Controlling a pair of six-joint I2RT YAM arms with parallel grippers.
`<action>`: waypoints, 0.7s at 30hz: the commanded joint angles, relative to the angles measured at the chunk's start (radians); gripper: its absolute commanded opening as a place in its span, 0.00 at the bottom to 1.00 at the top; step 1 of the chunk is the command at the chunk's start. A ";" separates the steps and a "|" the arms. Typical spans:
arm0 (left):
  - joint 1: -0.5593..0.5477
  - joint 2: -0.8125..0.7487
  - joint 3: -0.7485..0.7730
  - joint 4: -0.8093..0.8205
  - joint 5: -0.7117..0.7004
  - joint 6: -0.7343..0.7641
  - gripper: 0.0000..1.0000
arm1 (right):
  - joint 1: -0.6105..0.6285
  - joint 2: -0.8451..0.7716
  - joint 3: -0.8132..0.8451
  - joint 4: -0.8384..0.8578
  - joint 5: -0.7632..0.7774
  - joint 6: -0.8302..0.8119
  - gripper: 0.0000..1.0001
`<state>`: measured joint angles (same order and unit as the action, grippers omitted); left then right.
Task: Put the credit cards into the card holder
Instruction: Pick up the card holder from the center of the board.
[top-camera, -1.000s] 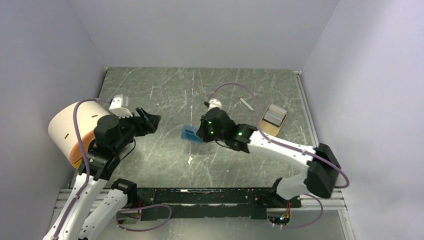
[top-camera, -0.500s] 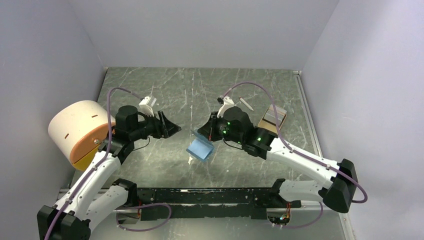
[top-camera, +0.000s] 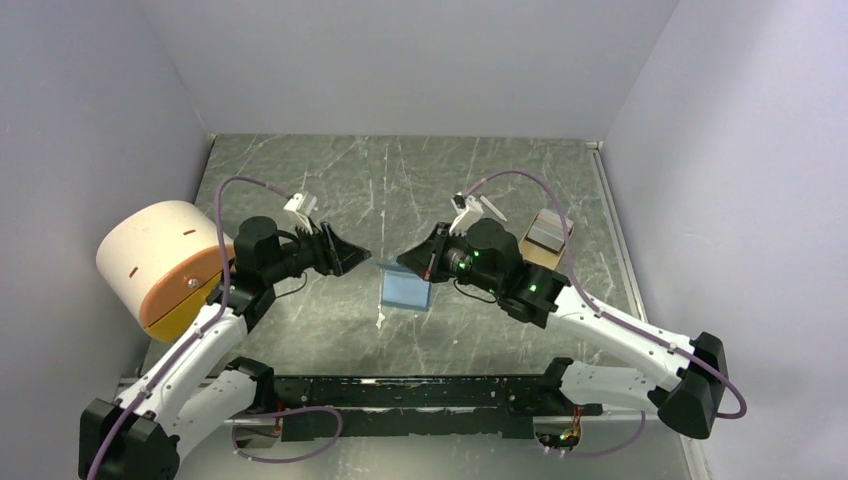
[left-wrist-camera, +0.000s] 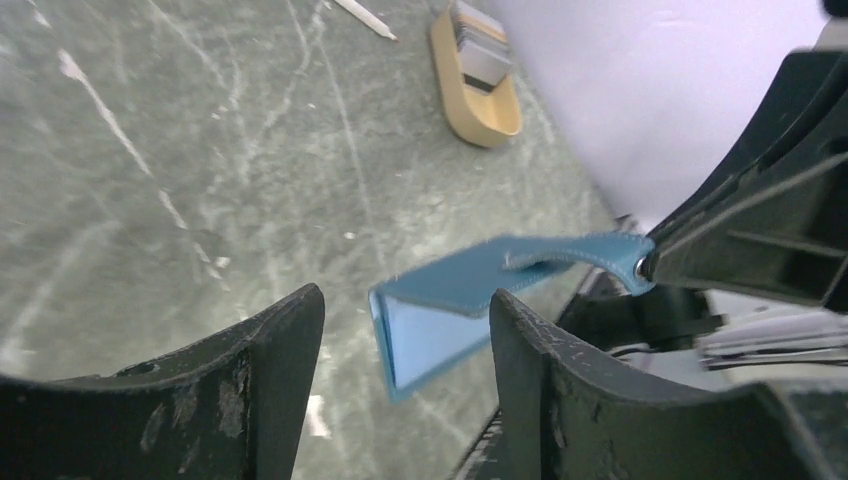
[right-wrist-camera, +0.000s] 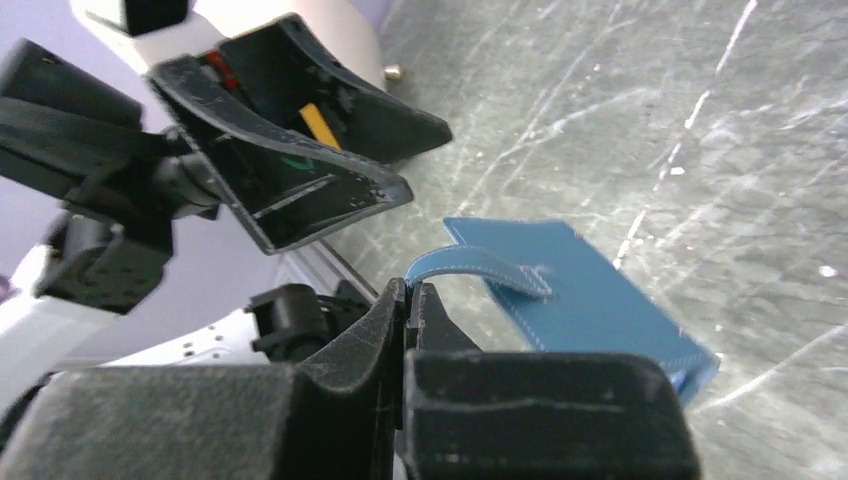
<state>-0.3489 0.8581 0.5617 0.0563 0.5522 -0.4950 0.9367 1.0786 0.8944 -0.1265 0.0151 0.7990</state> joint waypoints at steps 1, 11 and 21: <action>-0.004 0.030 -0.029 0.152 0.102 -0.289 0.67 | -0.009 -0.065 -0.042 0.161 0.026 0.119 0.00; -0.004 -0.121 -0.149 0.362 0.026 -0.555 0.83 | -0.009 -0.083 0.016 0.252 0.096 0.188 0.00; -0.004 -0.094 -0.273 0.587 0.005 -0.714 1.00 | -0.009 -0.044 0.123 0.279 0.160 0.168 0.00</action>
<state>-0.3489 0.7574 0.3195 0.4980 0.5797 -1.1442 0.9352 1.0271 0.9619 0.1013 0.1329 0.9661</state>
